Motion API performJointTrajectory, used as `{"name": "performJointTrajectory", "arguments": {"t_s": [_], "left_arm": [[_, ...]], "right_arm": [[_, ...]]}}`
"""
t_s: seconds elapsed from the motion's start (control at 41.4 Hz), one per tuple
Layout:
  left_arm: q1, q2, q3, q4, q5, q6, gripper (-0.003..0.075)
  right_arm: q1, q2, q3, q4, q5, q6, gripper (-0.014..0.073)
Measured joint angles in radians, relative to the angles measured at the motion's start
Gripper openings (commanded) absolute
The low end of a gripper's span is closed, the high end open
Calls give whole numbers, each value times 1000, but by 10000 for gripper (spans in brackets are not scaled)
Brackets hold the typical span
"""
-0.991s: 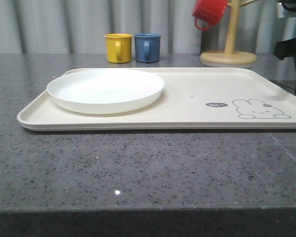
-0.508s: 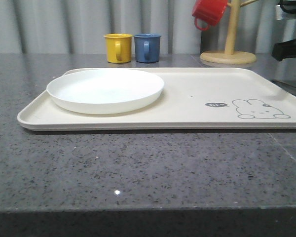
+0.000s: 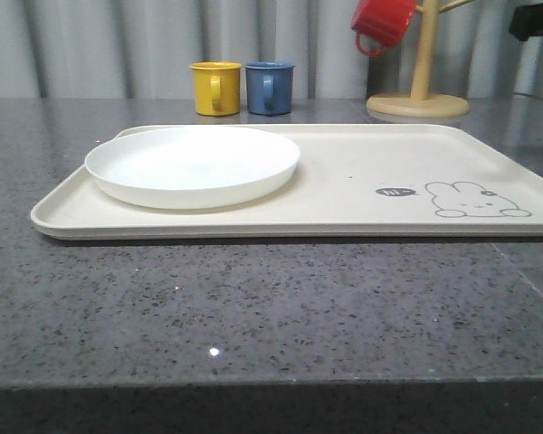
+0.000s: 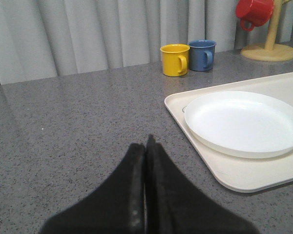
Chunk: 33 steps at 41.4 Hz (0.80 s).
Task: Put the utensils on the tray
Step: 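Lower the fork onto the tray beside the plate and release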
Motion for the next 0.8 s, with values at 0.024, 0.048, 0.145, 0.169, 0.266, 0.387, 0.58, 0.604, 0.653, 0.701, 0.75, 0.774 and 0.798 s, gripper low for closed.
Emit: {"name": "performJointTrajectory", "arguments": {"t_s": [0.024,0.048,0.145,0.169,0.266,0.387,0.58,0.604,0.653,0.701,0.75,0.774,0.798], "left_arm": [[0,0,0,0,0,0,-19],[0,0,0,0,0,0,-19],[0,0,0,0,0,0,-19],[0,0,0,0,0,0,-19],[0,0,0,0,0,0,-19],[0,0,0,0,0,0,-19],[0,0,0,0,0,0,-19],[0,0,0,0,0,0,-19],[0,0,0,0,0,0,-19],[0,0,0,0,0,0,-19],[0,0,0,0,0,0,-19],[0,0,0,0,0,0,-19],[0,0,0,0,0,0,-19]], "right_arm": [[13,-1,-13,-10,9,16,-27],[28,-1,-23,-17,18,28,-27],[108,-1,-59,-50,45,89,-27],[127,1,-69,-59,51,108,-27],[216,21,-108,-87,77,171,-27],[311,83,-171,-99,103,241,-27],[418,201,-259,-101,111,347,-25],[426,219,-269,-101,111,361,-25],[434,244,-282,-101,111,381,-25],[436,268,-292,-101,111,403,-25],[436,287,-297,-101,109,422,-25],[436,294,-297,-101,107,430,-25],[436,297,-297,-101,105,434,-25]]}}
